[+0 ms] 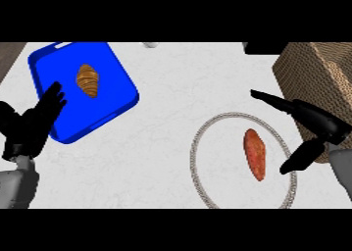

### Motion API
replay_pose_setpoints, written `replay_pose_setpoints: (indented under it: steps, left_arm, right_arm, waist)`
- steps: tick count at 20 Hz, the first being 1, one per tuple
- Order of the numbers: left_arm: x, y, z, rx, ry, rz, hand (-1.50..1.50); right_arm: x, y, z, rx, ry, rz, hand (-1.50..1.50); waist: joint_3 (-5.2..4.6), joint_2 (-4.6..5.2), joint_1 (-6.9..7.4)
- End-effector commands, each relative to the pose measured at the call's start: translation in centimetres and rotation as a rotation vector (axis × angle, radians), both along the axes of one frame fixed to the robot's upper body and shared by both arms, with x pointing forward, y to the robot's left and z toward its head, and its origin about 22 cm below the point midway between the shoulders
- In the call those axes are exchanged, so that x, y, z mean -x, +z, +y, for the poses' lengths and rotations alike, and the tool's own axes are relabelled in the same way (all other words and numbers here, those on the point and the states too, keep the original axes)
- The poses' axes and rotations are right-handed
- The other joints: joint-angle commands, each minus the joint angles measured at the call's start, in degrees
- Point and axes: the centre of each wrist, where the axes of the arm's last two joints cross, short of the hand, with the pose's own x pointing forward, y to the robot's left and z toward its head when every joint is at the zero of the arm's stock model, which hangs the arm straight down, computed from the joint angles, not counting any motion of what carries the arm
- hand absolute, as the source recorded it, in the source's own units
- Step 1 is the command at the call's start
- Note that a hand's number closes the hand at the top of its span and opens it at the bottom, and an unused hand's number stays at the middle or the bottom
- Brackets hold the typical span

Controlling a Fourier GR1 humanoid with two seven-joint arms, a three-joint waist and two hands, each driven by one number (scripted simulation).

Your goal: Pick the sweet potato from the placemat and place it in the basket

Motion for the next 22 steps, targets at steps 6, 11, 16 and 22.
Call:
replay_pose_setpoints:
  steps: [6, 11, 16, 22]
  left_arm:
    - [0.4, -0.7, -1.1, 0.007, -0.006, 0.005, 0.0]
    - [-1.0, -0.9, 0.4, 0.008, 0.007, -0.002, 0.0]
    - [0.8, -1.5, -0.4, 0.005, -0.001, 0.012, 0.0]
    - [-0.9, 1.5, -1.2, -0.002, 0.009, 0.0, 0.0]
  right_arm:
    - [-0.6, -3.6, 1.7, 0.135, 0.034, 0.048, -1.5]
    - [-0.4, -3.6, 2.0, 0.149, 0.037, 0.037, -1.5]
    - [-1.6, -4.7, -1.8, 0.104, 0.057, 0.062, -1.5]
    - [0.9, -4.6, -1.9, 0.047, 0.111, 0.067, -1.5]
  waist:
    - [-0.01, -0.05, -0.07]
    - [-0.02, -0.06, -0.31]
    - [-0.01, -0.02, 0.03]
    - [-0.01, -0.1, -0.31]
